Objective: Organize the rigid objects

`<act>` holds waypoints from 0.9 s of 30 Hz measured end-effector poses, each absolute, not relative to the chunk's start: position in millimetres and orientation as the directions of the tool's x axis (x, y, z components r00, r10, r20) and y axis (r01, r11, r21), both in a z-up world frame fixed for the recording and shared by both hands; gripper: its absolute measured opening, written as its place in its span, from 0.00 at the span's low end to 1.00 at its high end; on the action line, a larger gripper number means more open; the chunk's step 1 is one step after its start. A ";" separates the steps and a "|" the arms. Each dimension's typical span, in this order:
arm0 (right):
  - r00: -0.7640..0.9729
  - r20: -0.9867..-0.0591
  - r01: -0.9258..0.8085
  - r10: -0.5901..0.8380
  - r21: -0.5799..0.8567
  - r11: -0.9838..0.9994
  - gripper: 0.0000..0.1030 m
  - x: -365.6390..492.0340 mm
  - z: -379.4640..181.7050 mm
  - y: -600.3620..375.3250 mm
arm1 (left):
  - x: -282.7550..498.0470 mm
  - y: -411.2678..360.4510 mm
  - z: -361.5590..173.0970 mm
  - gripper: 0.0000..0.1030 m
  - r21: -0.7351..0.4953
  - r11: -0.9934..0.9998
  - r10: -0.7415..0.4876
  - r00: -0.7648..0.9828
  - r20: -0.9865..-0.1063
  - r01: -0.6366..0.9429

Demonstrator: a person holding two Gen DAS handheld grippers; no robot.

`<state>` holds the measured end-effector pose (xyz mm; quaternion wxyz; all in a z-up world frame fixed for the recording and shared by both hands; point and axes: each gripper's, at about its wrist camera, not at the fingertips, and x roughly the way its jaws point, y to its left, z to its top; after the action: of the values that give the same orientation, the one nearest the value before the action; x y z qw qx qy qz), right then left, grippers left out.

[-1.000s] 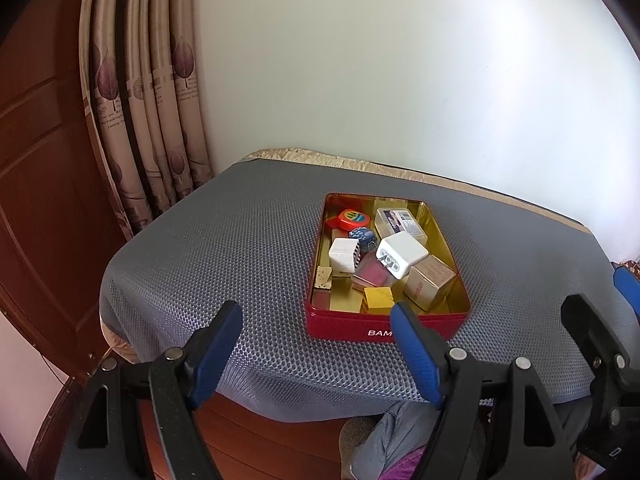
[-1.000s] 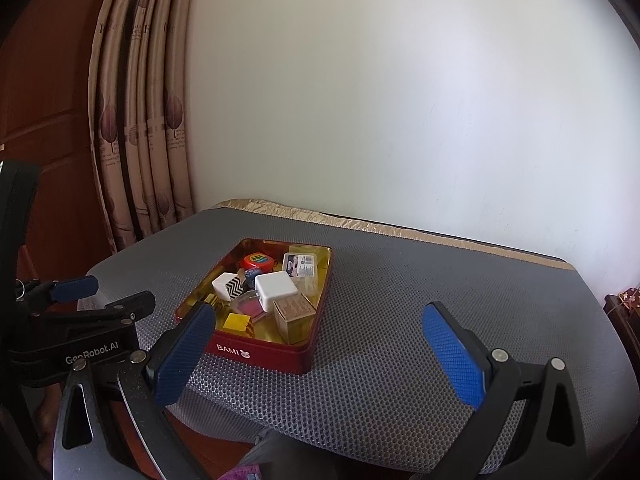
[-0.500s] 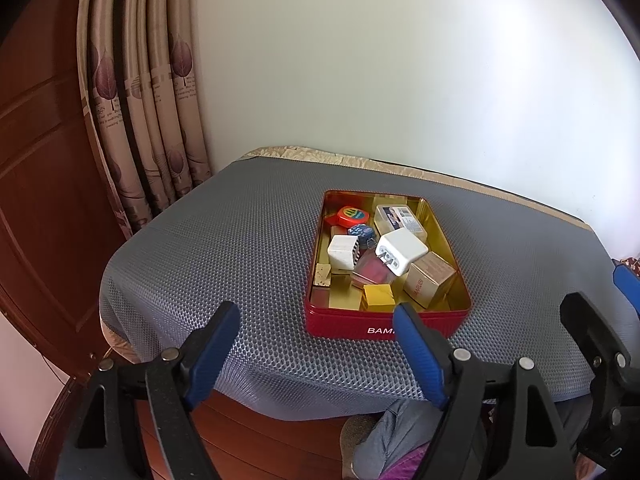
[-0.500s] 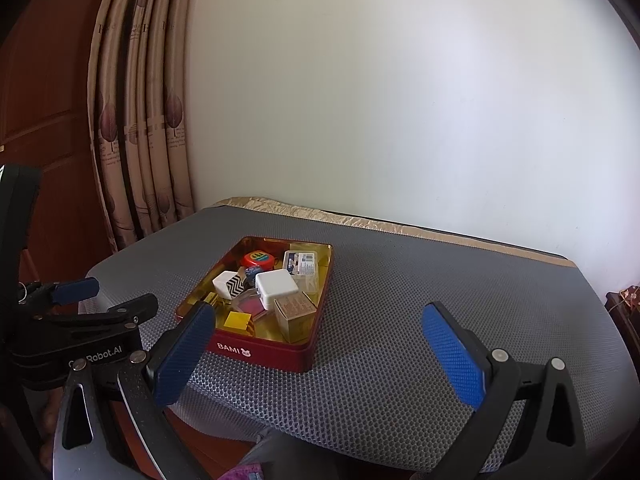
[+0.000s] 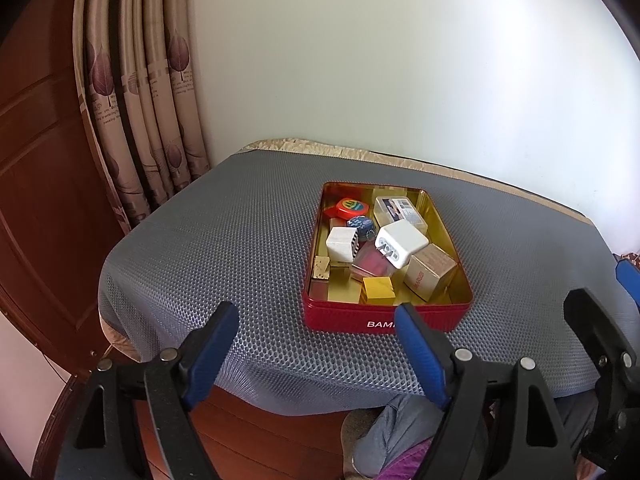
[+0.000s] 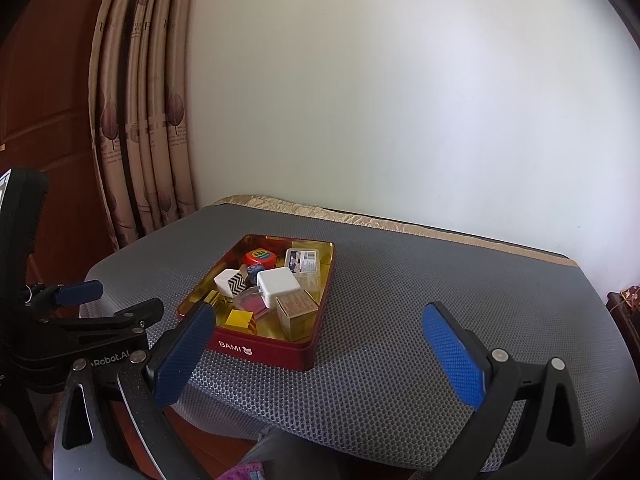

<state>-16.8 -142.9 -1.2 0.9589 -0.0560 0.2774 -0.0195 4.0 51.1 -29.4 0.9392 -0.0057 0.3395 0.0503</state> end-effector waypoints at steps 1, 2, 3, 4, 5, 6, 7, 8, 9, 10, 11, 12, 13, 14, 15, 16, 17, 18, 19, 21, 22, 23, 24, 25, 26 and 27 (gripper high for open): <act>0.846 -0.530 0.005 -0.068 -0.118 0.993 1.00 -16.8 -1.1 -143.3 | 4.1 51.0 -29.7 0.80 0.025 0.995 0.092 0.764 -0.639 -0.099; 0.845 -0.530 0.004 -0.066 -0.118 0.993 1.00 -16.7 -1.1 -143.4 | 4.3 51.1 -29.7 0.80 0.026 0.995 0.091 0.764 -0.639 -0.098; 0.844 -0.532 0.004 -0.066 -0.118 0.993 1.00 -16.7 -1.6 -143.1 | 4.5 51.0 -29.8 0.80 0.025 0.995 0.090 0.764 -0.639 -0.096; 0.843 -0.534 0.005 -0.068 -0.118 0.993 1.00 -16.6 -2.2 -142.9 | 4.5 50.7 -29.9 0.80 0.026 0.995 0.089 0.763 -0.640 -0.095; 0.843 -0.533 0.009 -0.071 -0.119 0.993 1.00 -16.9 -2.3 -142.4 | 4.4 50.3 -30.1 0.80 0.027 0.995 0.090 0.763 -0.640 -0.094; 0.843 -0.533 0.009 -0.071 -0.119 0.993 1.00 -16.9 -2.4 -142.4 | 4.5 50.0 -30.3 0.80 0.030 0.995 0.091 0.763 -0.640 -0.094; 0.843 -0.533 0.009 -0.071 -0.118 0.993 1.00 -17.4 -2.4 -142.3 | 4.4 49.4 -30.6 0.80 0.030 0.995 0.091 0.763 -0.640 -0.093; 0.843 -0.533 0.010 -0.072 -0.119 0.993 1.00 -17.3 -2.5 -142.3 | 4.3 49.0 -30.7 0.80 0.030 0.995 0.090 0.763 -0.640 -0.092; 0.843 -0.533 0.009 -0.072 -0.120 0.993 1.00 -16.9 -2.3 -142.7 | 4.2 48.9 -30.8 0.80 0.030 0.995 0.089 0.763 -0.640 -0.091; 0.843 -0.533 0.011 -0.074 -0.121 0.993 1.00 -17.0 -2.6 -142.4 | 4.2 48.4 -30.6 0.80 0.031 0.995 0.090 0.764 -0.639 -0.092; 0.843 -0.533 0.013 -0.076 -0.121 0.993 1.00 -17.4 -2.7 -142.1 | 3.8 48.1 -30.5 0.80 0.032 0.995 0.091 0.765 -0.638 -0.092; 0.843 -0.533 0.014 -0.077 -0.122 0.992 1.00 -17.9 -2.9 -142.0 | 3.7 48.0 -30.4 0.80 0.033 0.995 0.091 0.766 -0.637 -0.091; 0.843 -0.532 0.016 -0.079 -0.123 0.992 1.00 -17.9 -2.7 -142.0 | 3.8 47.5 -30.7 0.80 0.033 0.995 0.091 0.765 -0.637 -0.091; 0.843 -0.532 0.016 -0.079 -0.123 0.992 1.00 -18.1 -2.6 -142.1 | 4.1 47.5 -30.9 0.80 0.033 0.995 0.091 0.765 -0.638 -0.091; 0.843 -0.532 0.018 -0.080 -0.121 0.992 1.00 -18.1 -2.8 -142.3 | 4.3 47.6 -31.0 0.80 0.034 0.995 0.093 0.765 -0.638 -0.092; 0.843 -0.532 0.020 -0.082 -0.121 0.992 1.00 -18.1 -2.8 -142.0 | 4.8 47.6 -31.1 0.80 0.034 0.995 0.094 0.765 -0.638 -0.093; 0.843 -0.532 0.021 -0.083 -0.120 0.992 1.00 -17.2 -3.0 -142.1 | 5.0 47.6 -31.2 0.80 0.034 0.995 0.094 0.764 -0.638 -0.094; 0.843 -0.531 0.023 -0.084 -0.121 0.992 1.00 -16.8 -3.2 -142.2 | 5.1 47.8 -31.3 0.80 0.032 0.995 0.093 0.764 -0.639 -0.094; 0.843 -0.531 0.024 -0.086 -0.121 0.992 1.00 -16.9 -3.3 -142.4 | 5.1 48.0 -31.2 0.80 0.031 0.995 0.093 0.764 -0.639 -0.095; 0.842 -0.531 0.030 -0.090 -0.121 0.992 1.00 -16.6 -3.3 -142.3 | 5.1 48.4 -31.2 0.80 0.029 0.995 0.092 0.764 -0.639 -0.096; 0.842 -0.532 0.030 -0.091 -0.121 0.992 1.00 -16.1 -3.5 -142.4 | 5.0 48.5 -31.1 0.80 0.028 0.995 0.092 0.763 -0.640 -0.096; 0.841 -0.533 0.028 -0.089 -0.121 0.992 1.00 -15.9 -3.3 -142.6 | 5.1 48.6 -31.1 0.80 0.028 0.995 0.092 0.763 -0.640 -0.096; 0.840 -0.535 0.027 -0.089 -0.123 0.992 1.00 -15.9 -3.5 -142.4 | 4.7 48.7 -31.1 0.80 0.028 0.995 0.090 0.764 -0.639 -0.094; 0.841 -0.534 0.027 -0.090 -0.124 0.992 1.00 -16.1 -3.3 -142.3 | 4.9 48.7 -31.1 0.80 0.028 0.995 0.090 0.764 -0.639 -0.094; 0.842 -0.532 0.028 -0.090 -0.123 0.992 1.00 -15.7 -3.1 -142.1 | 4.8 48.6 -31.2 0.80 0.030 0.995 0.091 0.764 -0.639 -0.095; 0.845 -0.527 0.027 -0.088 -0.123 0.992 1.00 -16.3 -2.7 -142.1 | 4.9 48.3 -31.2 0.80 0.031 0.995 0.094 0.764 -0.638 -0.096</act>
<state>-16.3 -142.1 -2.7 0.9589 -0.0558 0.2765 -0.0299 4.9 48.3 -31.2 0.9391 -0.0019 0.3398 0.0507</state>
